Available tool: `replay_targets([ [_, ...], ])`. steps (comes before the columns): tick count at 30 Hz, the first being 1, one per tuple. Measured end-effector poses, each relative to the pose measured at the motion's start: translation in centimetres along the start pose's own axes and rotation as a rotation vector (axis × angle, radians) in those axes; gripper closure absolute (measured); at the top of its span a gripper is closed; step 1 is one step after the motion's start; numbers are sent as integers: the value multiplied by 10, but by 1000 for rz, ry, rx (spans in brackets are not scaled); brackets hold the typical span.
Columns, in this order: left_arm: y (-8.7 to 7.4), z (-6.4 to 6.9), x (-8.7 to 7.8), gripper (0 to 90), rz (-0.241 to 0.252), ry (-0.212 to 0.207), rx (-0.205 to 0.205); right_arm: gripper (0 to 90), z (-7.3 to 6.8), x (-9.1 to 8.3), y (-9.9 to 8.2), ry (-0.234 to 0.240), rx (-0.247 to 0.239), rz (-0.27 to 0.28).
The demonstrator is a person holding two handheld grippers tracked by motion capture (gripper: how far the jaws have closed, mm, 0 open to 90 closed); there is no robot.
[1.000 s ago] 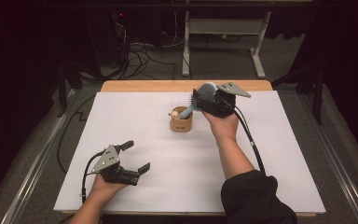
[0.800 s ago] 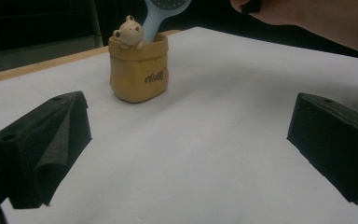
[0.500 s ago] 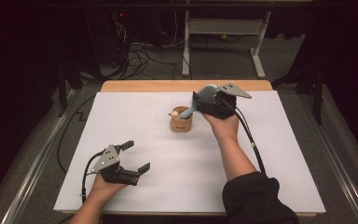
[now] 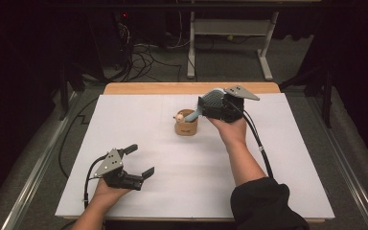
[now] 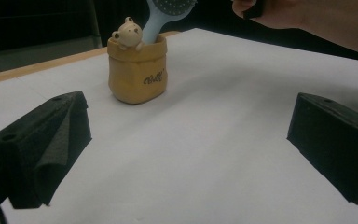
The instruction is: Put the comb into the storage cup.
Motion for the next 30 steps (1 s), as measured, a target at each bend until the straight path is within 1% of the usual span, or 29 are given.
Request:
replay_targets([
  [11,0,-1,1,5,1,1,-3,5,2,-8,4,-3,-23,4],
  [19,0,-2,1,5,-2,1,-4,5,3,-17,3,-6,-39,-1],
  [24,0,-4,1,5,-2,6,-5,5,3,-23,-3,-2,-54,-12],
  [26,-1,-4,1,5,-5,8,-6,5,3,-26,-7,-4,-67,-20],
  [30,-1,-5,0,5,-9,11,-4,5,4,-31,-17,-6,-75,-32],
])
Point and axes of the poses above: each handheld gripper's, and its own axes: x roughly forward along the jaws, y roughly out of its top, z roughly to its right, the point moved 10 cm from there along x, roughly forward along the jaws, and after that the axes turned 1 degree about -y, right-handed, at the moved point
